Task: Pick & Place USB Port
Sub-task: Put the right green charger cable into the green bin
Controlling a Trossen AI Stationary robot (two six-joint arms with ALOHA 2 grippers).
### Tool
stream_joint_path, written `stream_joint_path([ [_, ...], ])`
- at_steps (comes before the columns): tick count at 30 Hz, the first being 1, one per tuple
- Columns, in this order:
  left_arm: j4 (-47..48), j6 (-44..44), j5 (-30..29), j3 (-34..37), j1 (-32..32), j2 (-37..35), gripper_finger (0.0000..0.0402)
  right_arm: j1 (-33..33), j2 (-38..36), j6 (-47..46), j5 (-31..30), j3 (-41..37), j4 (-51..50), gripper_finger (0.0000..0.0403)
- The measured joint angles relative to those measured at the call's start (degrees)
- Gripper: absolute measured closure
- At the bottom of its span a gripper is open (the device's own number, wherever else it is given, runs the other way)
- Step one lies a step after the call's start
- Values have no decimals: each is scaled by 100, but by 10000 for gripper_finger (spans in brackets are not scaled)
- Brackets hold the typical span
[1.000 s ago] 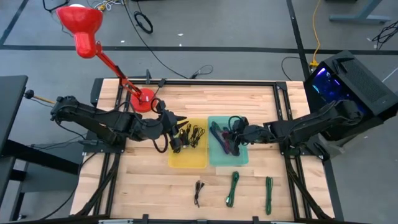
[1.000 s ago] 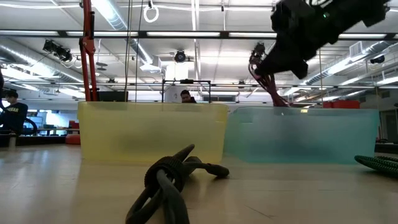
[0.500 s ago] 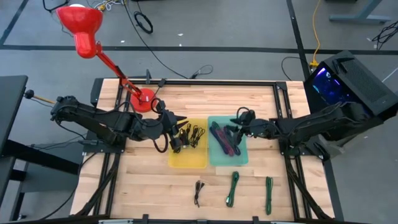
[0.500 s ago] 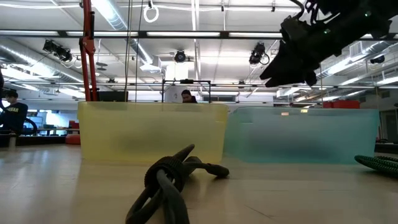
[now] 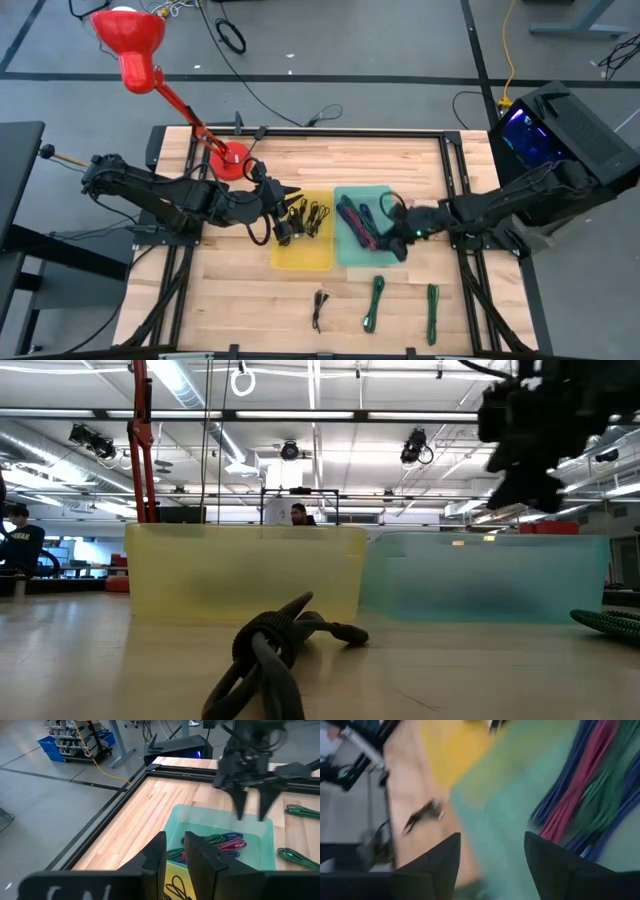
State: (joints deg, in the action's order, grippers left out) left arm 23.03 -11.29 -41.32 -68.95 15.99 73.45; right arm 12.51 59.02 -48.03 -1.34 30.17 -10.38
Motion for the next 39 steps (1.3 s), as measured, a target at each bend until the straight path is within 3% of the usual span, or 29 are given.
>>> stream_joint_path([
  [8, 2, 9, 0, 0, 0, 2, 328, 1658, 0, -2055, 63, 0, -253, 205],
  [20, 2, -4, 105, 0, 0, 2, 328, 3868, 23, -5248, -718, 2, -1205, 239],
  [31, 48, 7, 105, 0, 0, 2, 328, 4739, 160, -7252, -463, 2, -2322, 257],
  [39, 126, 9, 105, 0, -4, 4, 328, 4884, 924, -7512, 346, 2, -2361, 257],
])
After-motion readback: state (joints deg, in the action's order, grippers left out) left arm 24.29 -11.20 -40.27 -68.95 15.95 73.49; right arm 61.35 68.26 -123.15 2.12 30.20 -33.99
